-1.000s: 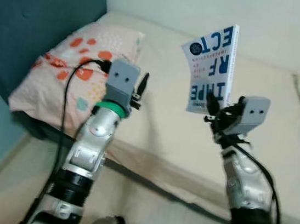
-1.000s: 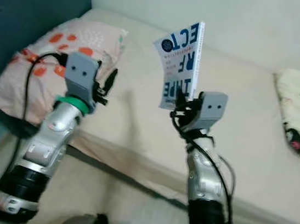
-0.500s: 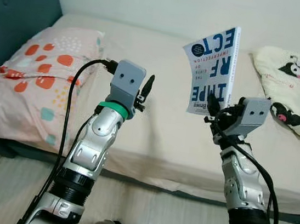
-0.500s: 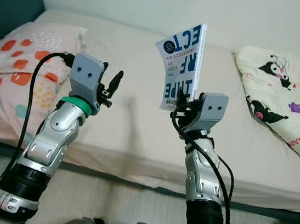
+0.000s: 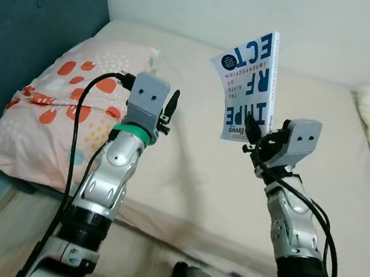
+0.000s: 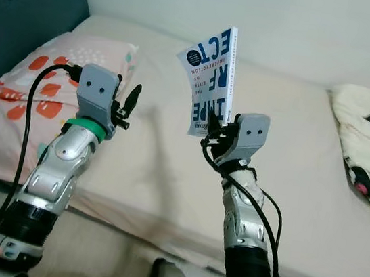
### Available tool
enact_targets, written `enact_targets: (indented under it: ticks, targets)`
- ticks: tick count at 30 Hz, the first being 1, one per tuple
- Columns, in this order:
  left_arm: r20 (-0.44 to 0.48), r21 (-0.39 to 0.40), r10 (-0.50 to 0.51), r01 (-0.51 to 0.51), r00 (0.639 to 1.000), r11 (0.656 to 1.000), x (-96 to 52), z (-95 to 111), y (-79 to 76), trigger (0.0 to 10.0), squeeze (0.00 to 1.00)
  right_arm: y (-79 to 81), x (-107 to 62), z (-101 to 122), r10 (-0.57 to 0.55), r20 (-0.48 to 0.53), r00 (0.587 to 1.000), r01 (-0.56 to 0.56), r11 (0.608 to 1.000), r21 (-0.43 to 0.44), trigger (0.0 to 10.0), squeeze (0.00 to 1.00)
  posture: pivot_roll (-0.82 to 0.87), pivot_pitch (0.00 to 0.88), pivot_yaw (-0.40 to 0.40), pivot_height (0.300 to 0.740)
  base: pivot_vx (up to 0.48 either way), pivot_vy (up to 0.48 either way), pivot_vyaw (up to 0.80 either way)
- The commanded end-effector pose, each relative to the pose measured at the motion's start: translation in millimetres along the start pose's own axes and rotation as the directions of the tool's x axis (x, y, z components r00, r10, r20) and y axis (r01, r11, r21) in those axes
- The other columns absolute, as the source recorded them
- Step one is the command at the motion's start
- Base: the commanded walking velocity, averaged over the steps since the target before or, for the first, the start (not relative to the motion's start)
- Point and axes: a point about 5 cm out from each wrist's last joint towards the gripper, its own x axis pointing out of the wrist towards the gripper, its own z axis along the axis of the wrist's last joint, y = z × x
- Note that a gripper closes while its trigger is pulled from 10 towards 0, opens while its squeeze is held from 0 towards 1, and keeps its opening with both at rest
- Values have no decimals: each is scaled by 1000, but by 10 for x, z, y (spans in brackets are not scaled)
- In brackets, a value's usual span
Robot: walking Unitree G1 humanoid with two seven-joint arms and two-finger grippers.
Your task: Clean up the room
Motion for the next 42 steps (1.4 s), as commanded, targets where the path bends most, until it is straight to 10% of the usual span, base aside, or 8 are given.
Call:
enact_targets:
  ticks: [1, 21, 27, 32, 42]
  targets:
    - [-20, 4, 9, -9, 1000, 1000, -17, -44, 22, 10000, 0, 17, 18, 66, 14, 38, 999, -14, 1000, 5, 10000, 0, -76, 9, 6, 725, 255, 0, 0]
    - [-14, -2, -11, 11, 1000, 1000, -22, -47, -3, 10000, 0, 36, 6, 37, 27, 26, 999, -28, 999, 34, 10000, 0, -75, 9, 11, 725, 0, 0, 0]
    - [-51, 41, -9, 11, 999, 999, -43, -113, 11, 10000, 0, 81, -4, -67, 11, -4, 1000, -10, 982, 188, 10000, 0, -68, 18, 16, 725, 0, 0, 0]
    - [-150, 148, -22, 44, 988, 988, -122, -268, 75, 10000, 0, 256, -66, -296, 107, -80, 991, -62, 899, 434, 10000, 0, -47, 40, 20, 725, 0, 0, 0]
    - [-261, 230, -17, 79, 965, 970, -410, -466, 215, 10000, 0, 495, -115, -496, 297, -126, 947, -157, 766, 624, 10000, 0, 9, 153, 14, 725, 0, 0, 0]
